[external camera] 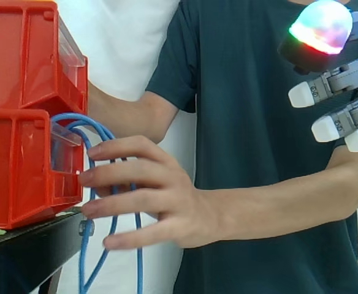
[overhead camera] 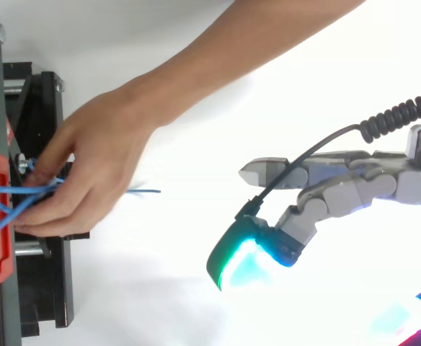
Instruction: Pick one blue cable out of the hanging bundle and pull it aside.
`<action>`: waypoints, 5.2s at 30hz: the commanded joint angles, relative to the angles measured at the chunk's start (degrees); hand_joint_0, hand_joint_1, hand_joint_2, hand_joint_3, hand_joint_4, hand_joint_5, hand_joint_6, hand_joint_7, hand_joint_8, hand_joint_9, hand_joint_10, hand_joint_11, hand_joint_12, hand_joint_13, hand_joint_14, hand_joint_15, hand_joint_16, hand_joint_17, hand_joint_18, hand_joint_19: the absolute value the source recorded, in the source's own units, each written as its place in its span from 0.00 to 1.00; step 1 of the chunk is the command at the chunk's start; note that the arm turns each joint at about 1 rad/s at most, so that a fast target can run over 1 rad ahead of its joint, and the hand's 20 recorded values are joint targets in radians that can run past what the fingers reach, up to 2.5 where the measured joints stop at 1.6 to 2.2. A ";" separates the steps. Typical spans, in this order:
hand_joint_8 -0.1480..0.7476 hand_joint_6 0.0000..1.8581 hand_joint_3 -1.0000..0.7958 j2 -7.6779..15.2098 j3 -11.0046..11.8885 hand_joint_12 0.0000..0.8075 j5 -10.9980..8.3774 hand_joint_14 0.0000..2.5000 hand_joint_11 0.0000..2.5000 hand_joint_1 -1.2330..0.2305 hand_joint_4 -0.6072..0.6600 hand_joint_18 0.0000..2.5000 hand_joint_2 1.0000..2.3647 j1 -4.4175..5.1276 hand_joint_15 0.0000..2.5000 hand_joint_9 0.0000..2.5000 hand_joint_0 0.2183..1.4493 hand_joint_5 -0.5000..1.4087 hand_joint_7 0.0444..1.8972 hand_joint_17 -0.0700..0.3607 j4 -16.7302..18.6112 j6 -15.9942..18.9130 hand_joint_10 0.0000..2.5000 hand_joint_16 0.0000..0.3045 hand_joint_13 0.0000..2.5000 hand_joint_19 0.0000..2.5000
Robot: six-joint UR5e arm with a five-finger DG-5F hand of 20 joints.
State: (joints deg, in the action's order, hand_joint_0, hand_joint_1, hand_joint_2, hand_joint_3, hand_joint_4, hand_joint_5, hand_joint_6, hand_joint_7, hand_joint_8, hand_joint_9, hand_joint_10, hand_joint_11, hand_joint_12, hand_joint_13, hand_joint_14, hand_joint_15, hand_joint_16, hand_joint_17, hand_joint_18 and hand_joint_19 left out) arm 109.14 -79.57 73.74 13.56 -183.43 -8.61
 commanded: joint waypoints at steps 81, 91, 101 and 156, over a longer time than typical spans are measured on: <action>0.42 0.27 0.31 0.02 0.02 0.24 0.00 0.00 0.00 0.44 0.50 0.00 0.00 -0.02 0.00 0.14 0.23 0.13 0.30 0.25 0.00 0.00 0.00 0.06 0.10 0.02; 0.42 0.27 0.32 0.02 0.02 0.20 0.00 0.00 0.00 0.44 0.53 0.00 0.00 -0.02 0.00 0.25 0.23 0.14 0.34 0.22 0.00 0.00 0.00 0.04 0.11 0.00; 0.40 0.27 0.32 0.02 -0.06 0.23 0.00 0.00 0.01 0.44 0.53 0.01 0.00 0.07 0.00 0.24 0.23 0.14 0.36 0.23 0.00 0.00 0.00 0.04 0.12 0.01; 0.38 0.27 0.32 0.02 0.02 0.21 0.00 0.00 0.00 0.44 0.53 0.03 0.00 -0.02 0.00 0.17 0.23 0.14 0.36 0.24 0.00 0.00 0.00 0.05 0.13 0.03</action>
State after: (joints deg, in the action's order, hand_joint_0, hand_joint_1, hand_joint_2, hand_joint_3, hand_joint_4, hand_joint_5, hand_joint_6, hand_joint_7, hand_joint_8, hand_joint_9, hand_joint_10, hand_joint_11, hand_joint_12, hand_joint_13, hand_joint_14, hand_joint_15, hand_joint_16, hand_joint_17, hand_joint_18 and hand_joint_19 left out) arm 109.16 -79.57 73.74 13.54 -183.43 -8.61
